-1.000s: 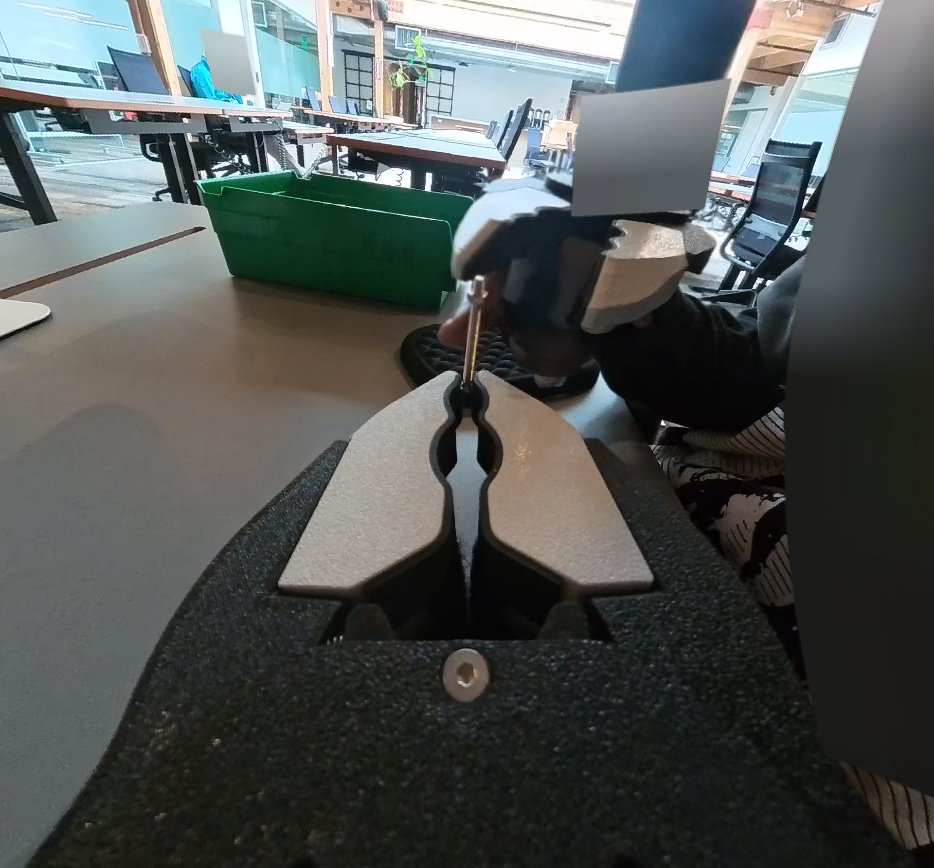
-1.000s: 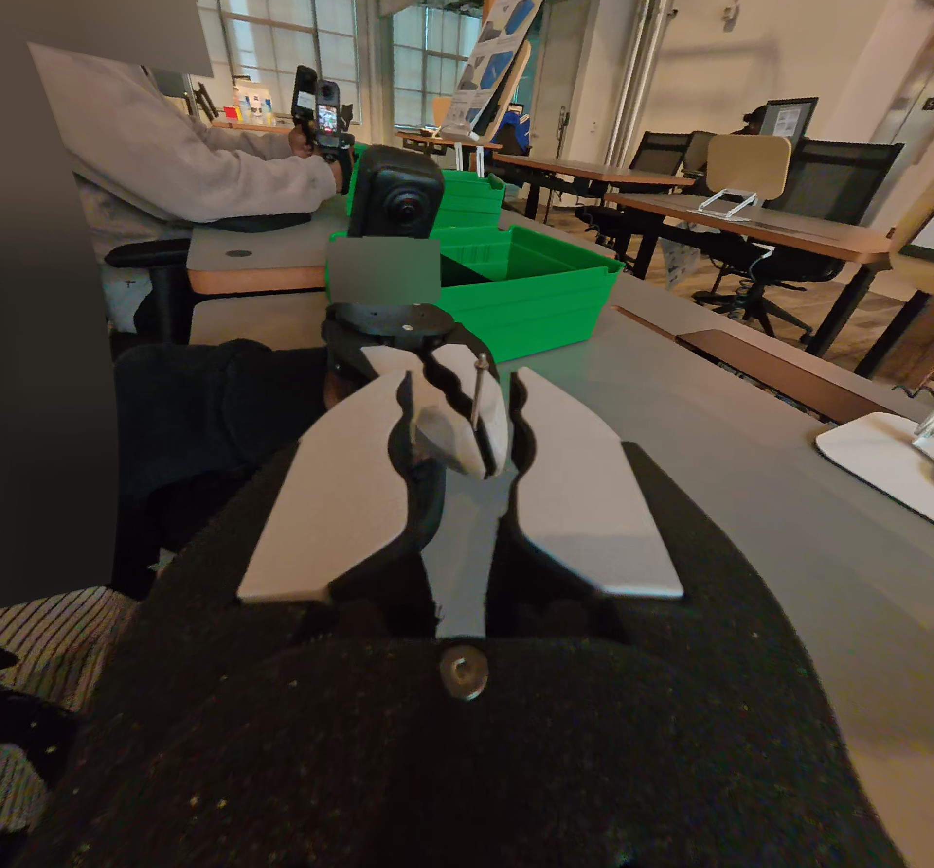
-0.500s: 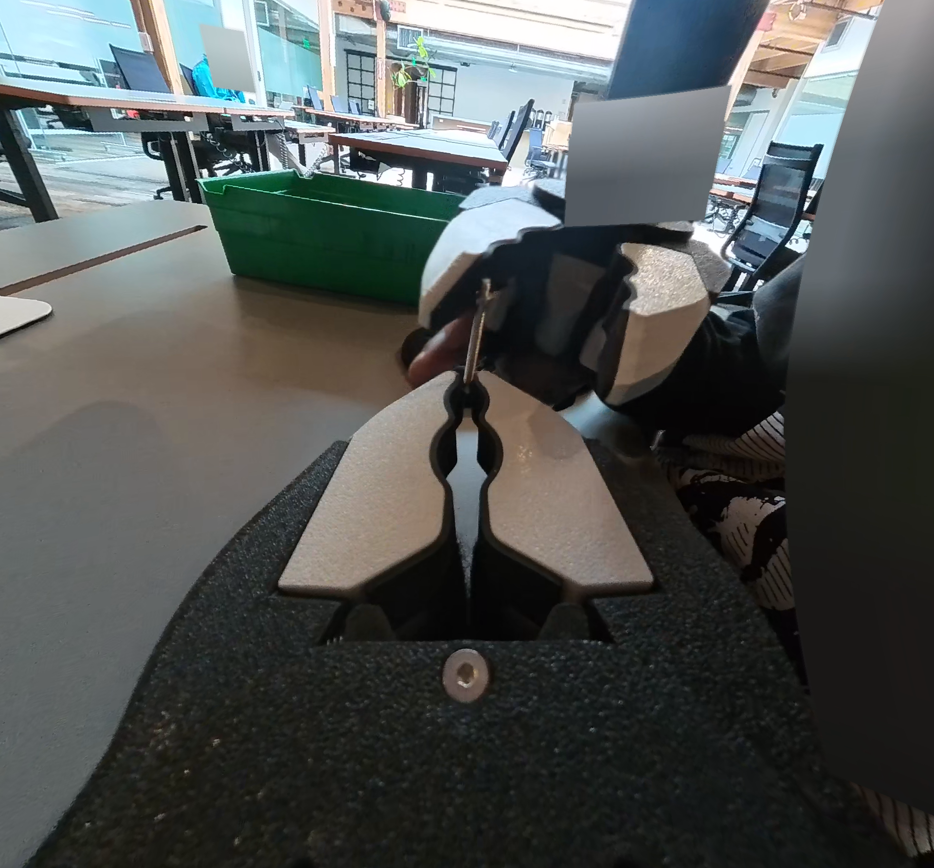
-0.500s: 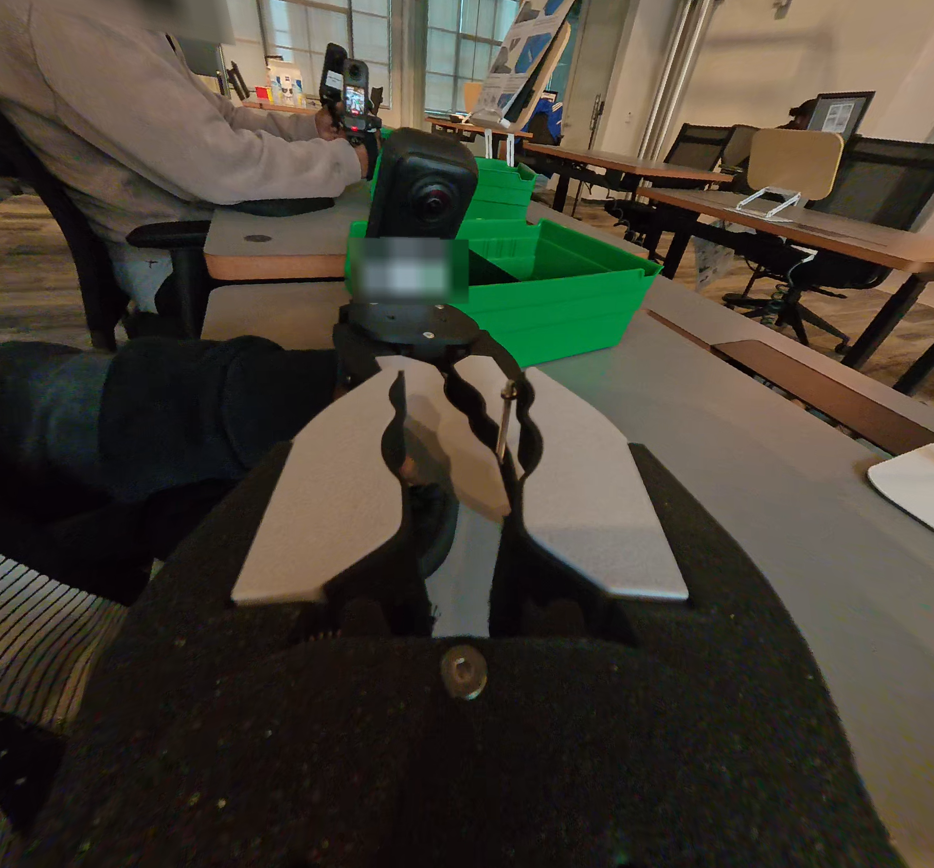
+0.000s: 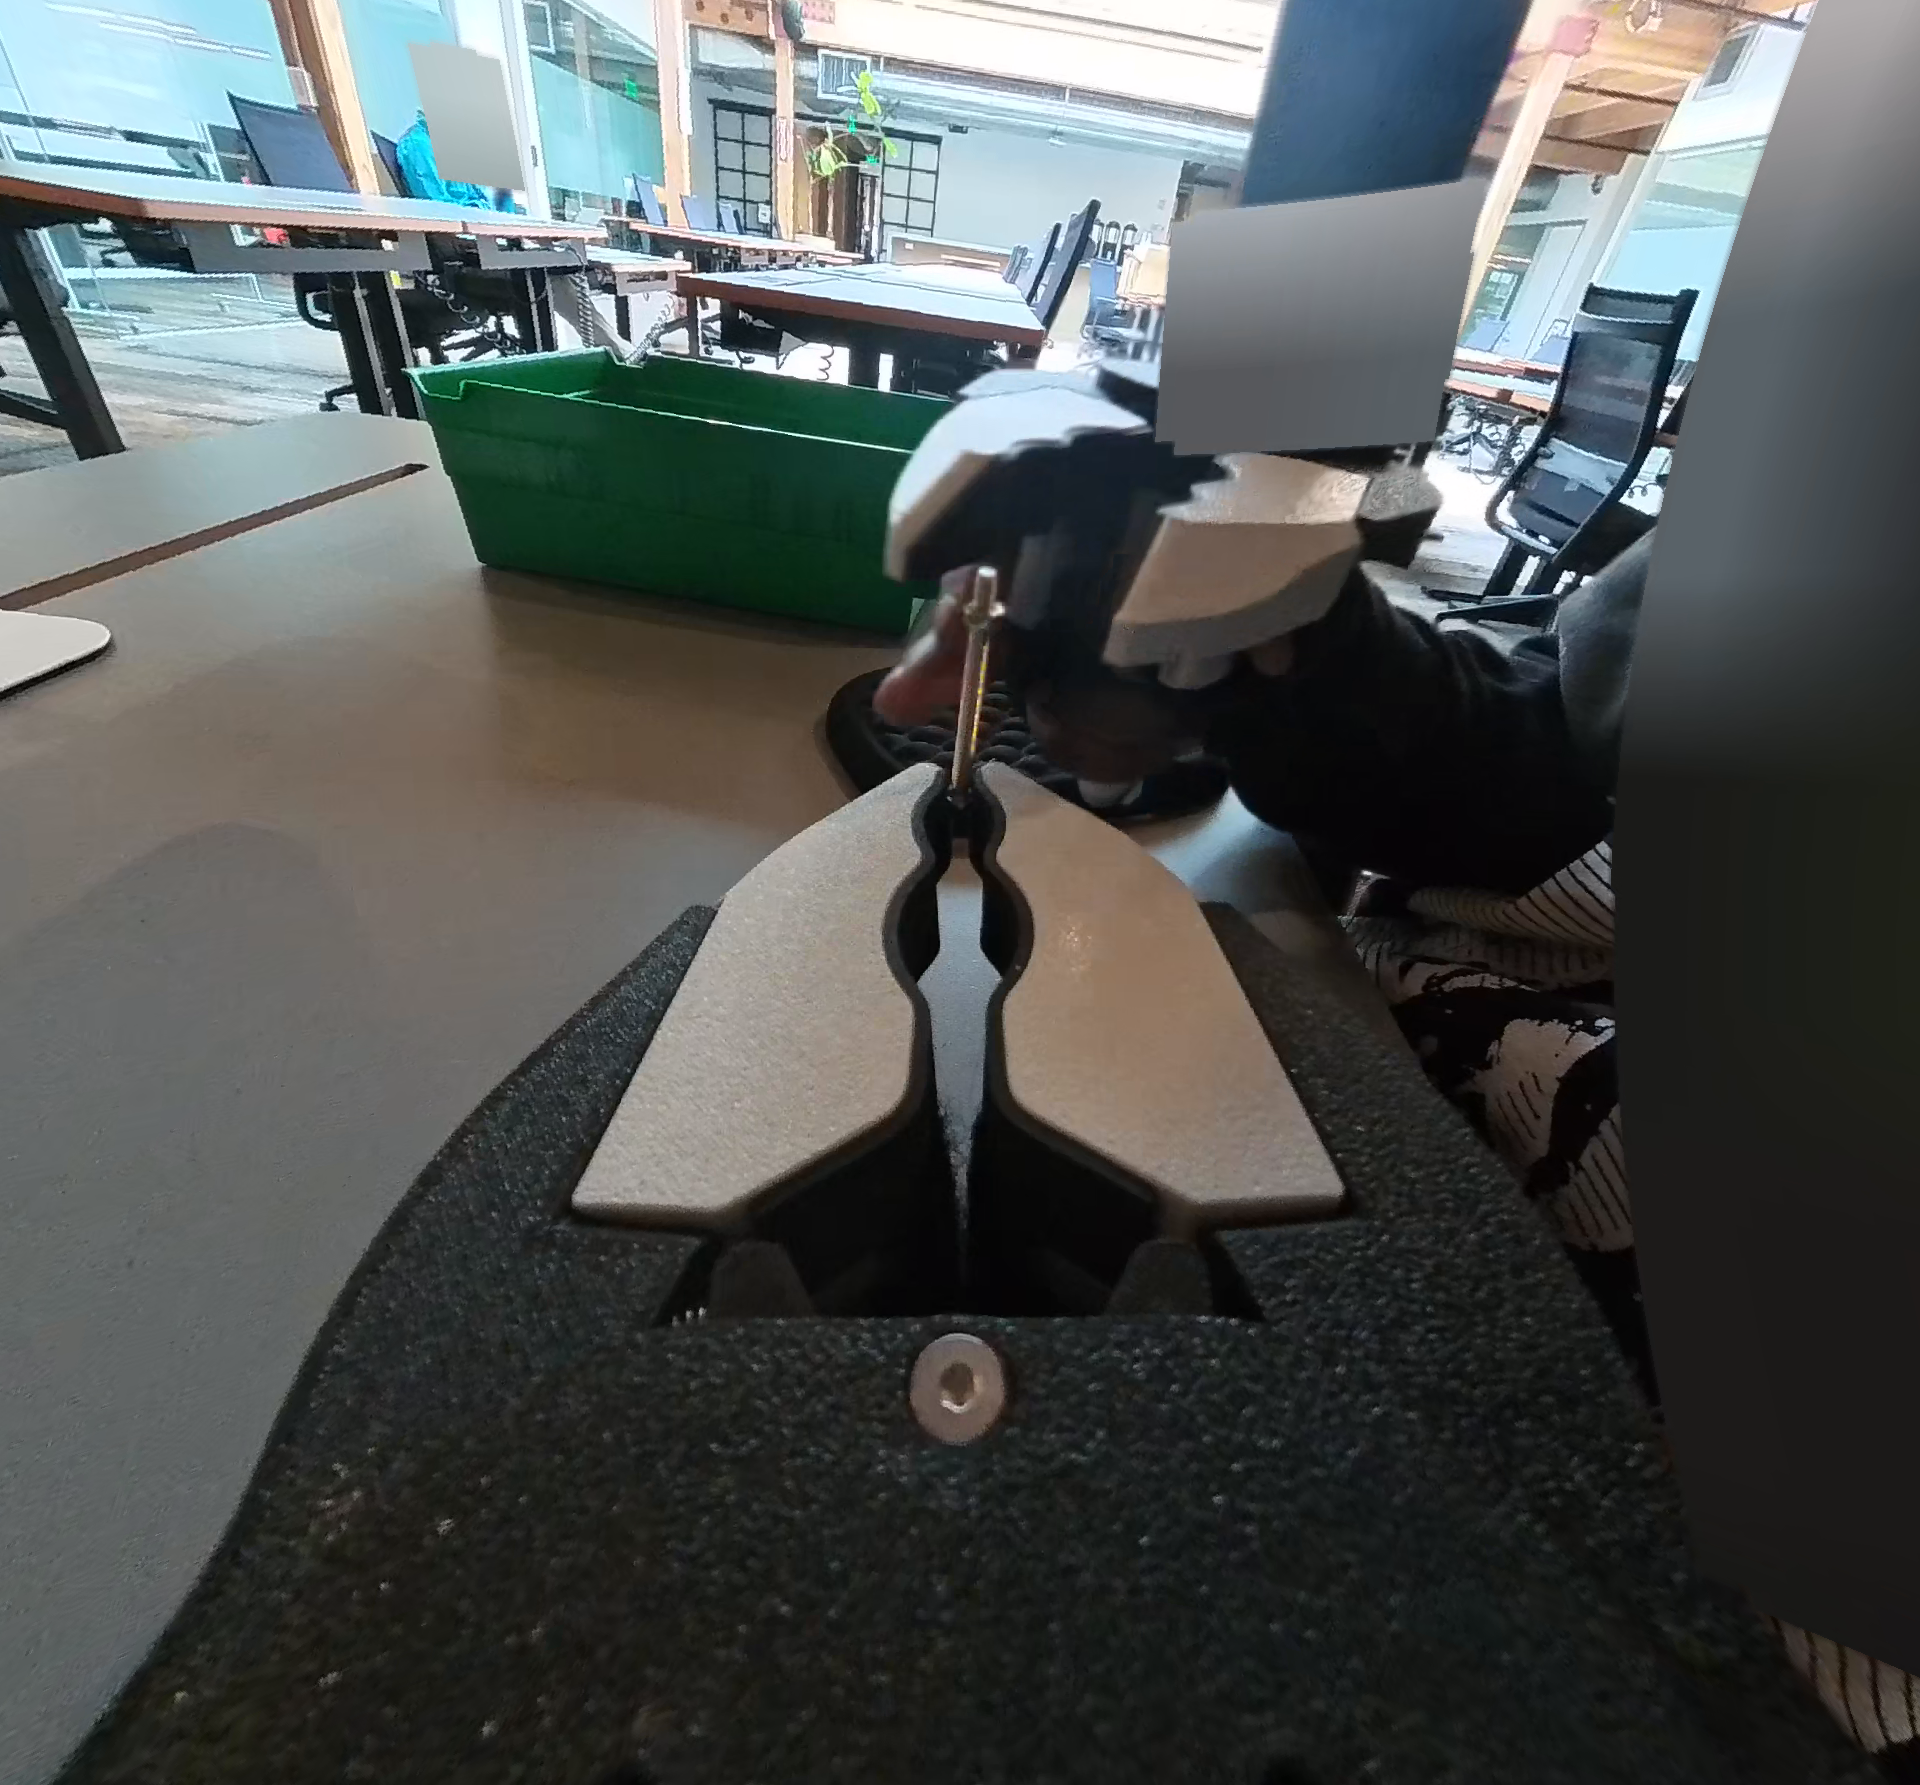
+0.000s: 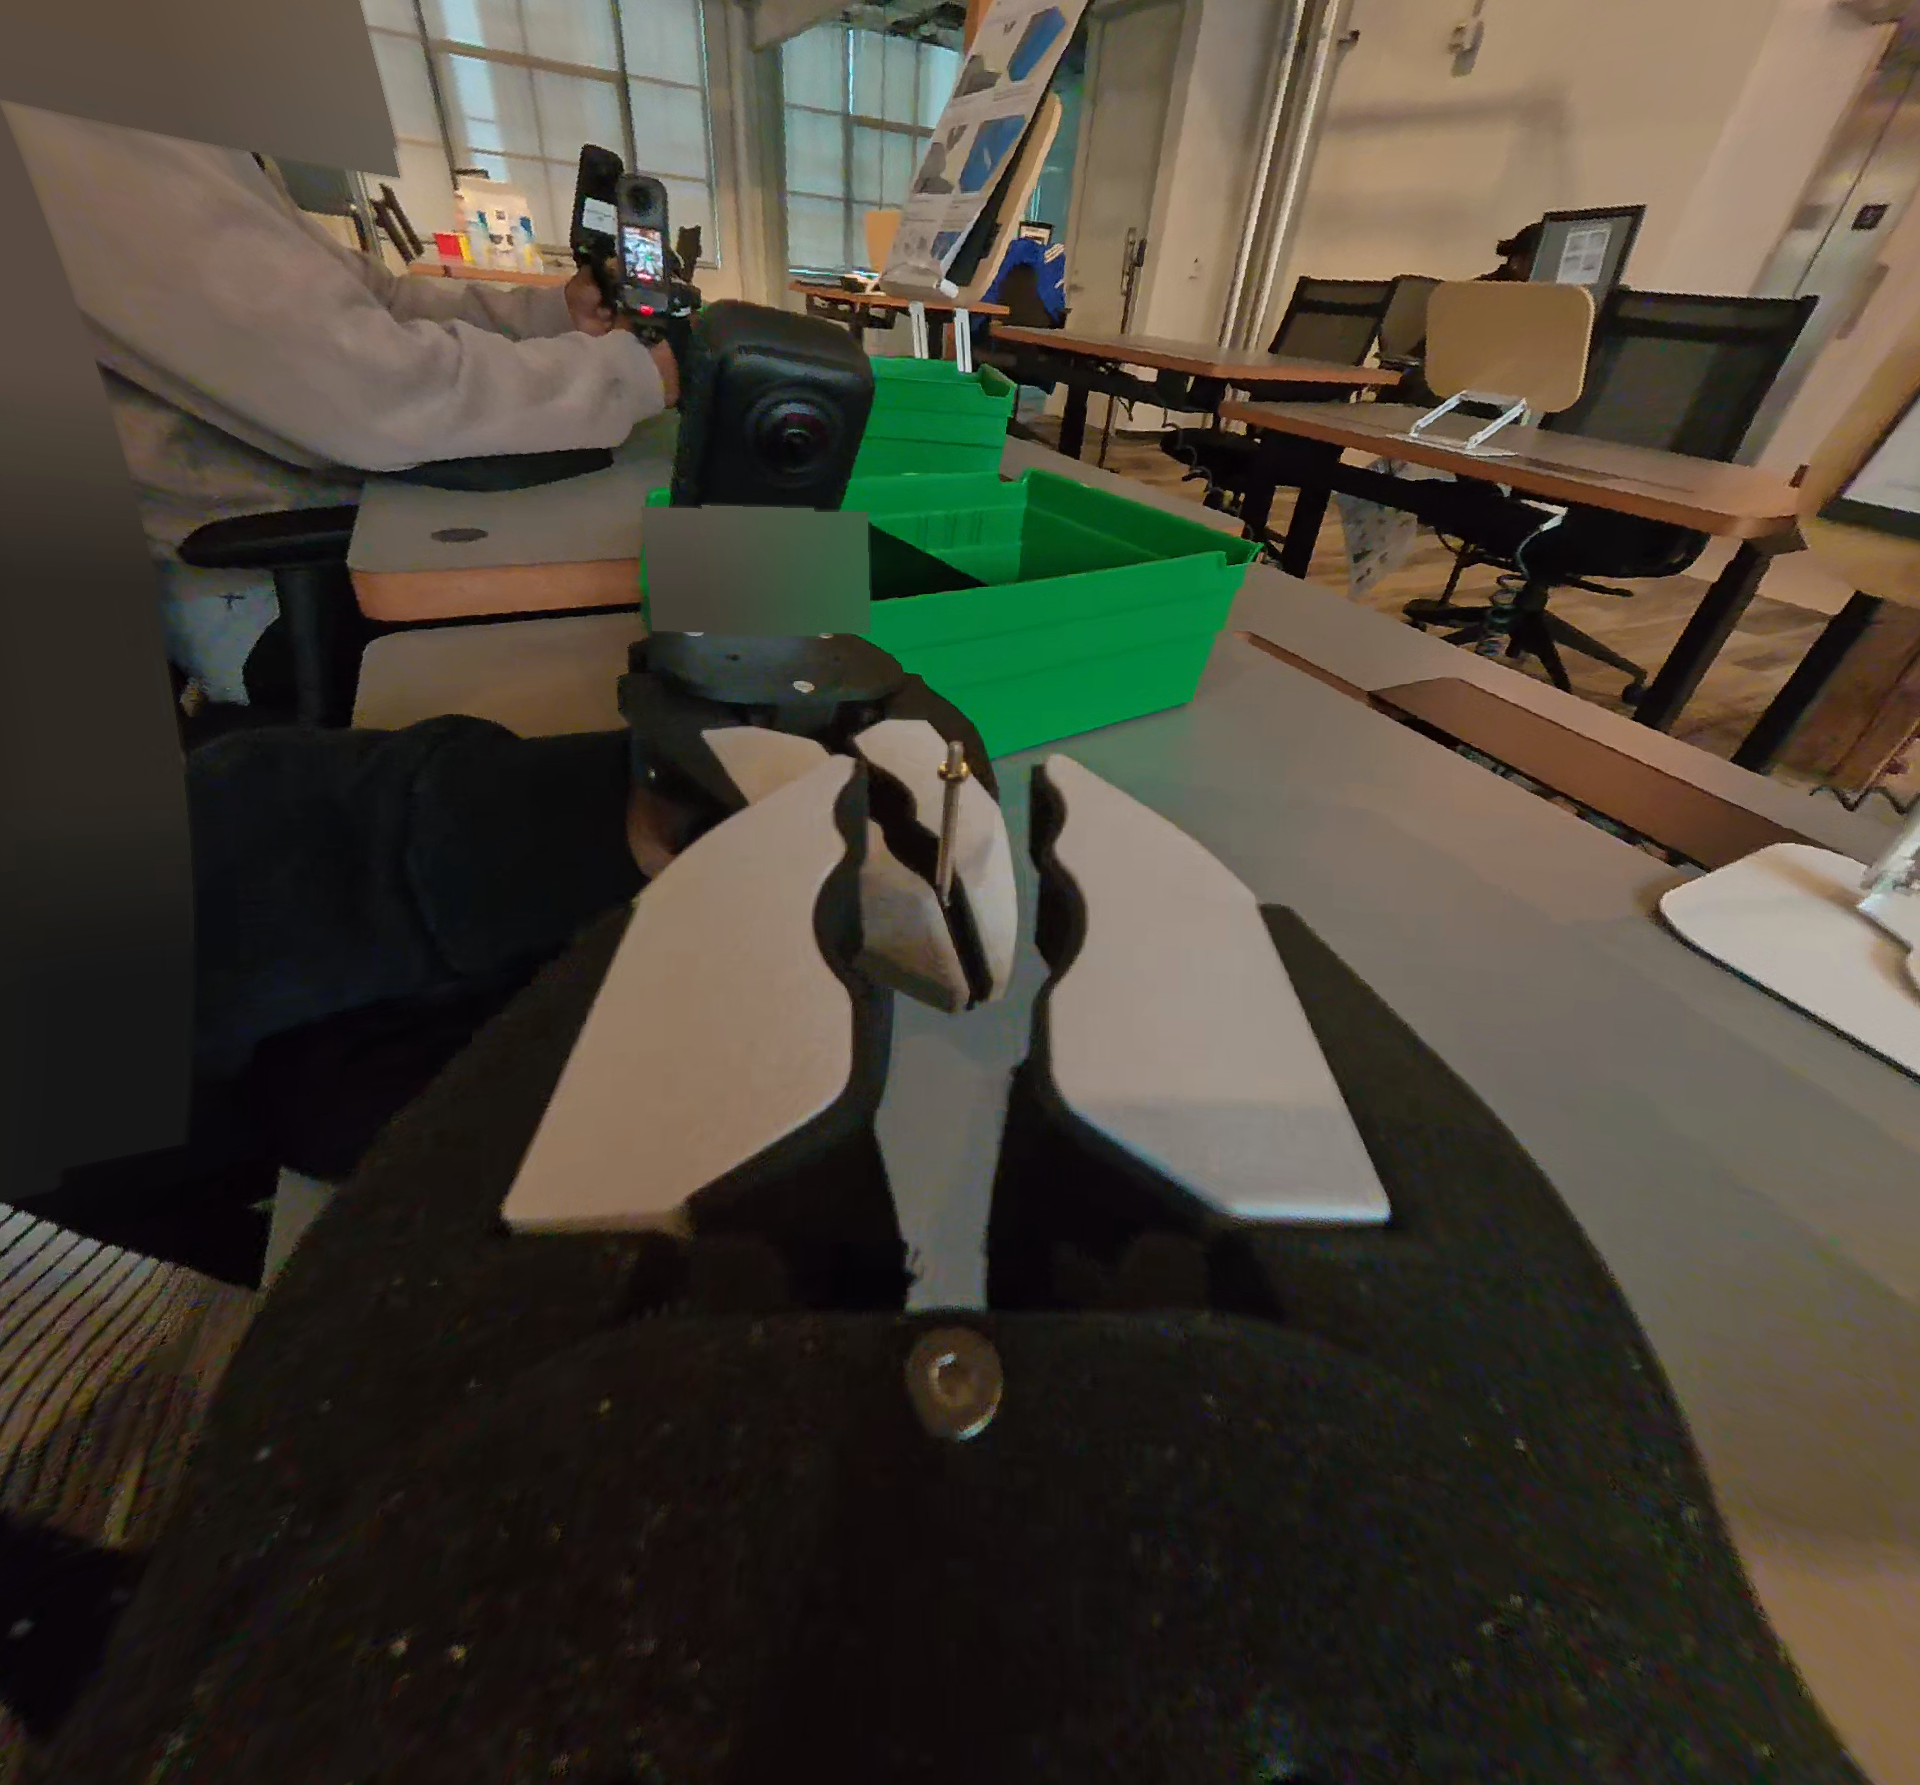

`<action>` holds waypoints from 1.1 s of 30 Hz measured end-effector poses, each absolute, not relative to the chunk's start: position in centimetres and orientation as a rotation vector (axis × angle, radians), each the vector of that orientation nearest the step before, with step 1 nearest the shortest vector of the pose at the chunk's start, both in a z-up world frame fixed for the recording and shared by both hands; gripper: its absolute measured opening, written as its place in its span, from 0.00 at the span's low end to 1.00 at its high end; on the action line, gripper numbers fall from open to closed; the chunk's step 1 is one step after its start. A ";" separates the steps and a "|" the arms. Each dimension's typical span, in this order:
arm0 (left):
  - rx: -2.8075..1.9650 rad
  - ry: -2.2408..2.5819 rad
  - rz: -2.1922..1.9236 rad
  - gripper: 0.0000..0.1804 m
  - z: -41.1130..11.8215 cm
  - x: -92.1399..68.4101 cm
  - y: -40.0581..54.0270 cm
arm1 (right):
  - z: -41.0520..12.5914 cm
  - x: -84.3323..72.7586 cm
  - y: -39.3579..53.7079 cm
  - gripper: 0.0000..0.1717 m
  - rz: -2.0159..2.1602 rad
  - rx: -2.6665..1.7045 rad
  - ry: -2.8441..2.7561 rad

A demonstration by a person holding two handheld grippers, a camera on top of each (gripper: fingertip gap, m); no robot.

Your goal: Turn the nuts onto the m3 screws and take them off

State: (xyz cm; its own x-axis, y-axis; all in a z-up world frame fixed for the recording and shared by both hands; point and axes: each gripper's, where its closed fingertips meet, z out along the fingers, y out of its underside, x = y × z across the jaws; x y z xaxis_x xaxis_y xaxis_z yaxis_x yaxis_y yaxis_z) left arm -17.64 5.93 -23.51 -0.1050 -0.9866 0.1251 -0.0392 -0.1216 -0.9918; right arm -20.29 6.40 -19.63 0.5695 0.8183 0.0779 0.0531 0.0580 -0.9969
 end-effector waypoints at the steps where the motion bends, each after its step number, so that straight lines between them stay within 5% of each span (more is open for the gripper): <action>1: -1.273 1.253 -1.366 0.01 -23.5 -17.6 5.9 | -19.7 -20.6 6.6 0.19 0.694 -1.409 -0.813; 6: -1.276 1.252 -1.367 0.01 -23.5 -17.6 6.0 | -20.4 -22.4 7.0 0.23 0.706 -1.422 -0.866; 16: -1.278 1.241 -1.366 0.01 -23.5 -17.7 6.1 | -19.9 -20.6 5.9 0.09 0.670 -1.415 -0.853; 26: -1.279 1.250 -1.364 0.01 -23.6 -17.6 6.0 | -20.2 -21.9 7.1 0.18 0.693 -1.424 -0.846; 33: -1.281 1.241 -1.368 0.01 -23.5 -17.7 6.1 | -20.4 -22.0 6.7 0.13 0.683 -1.426 -0.866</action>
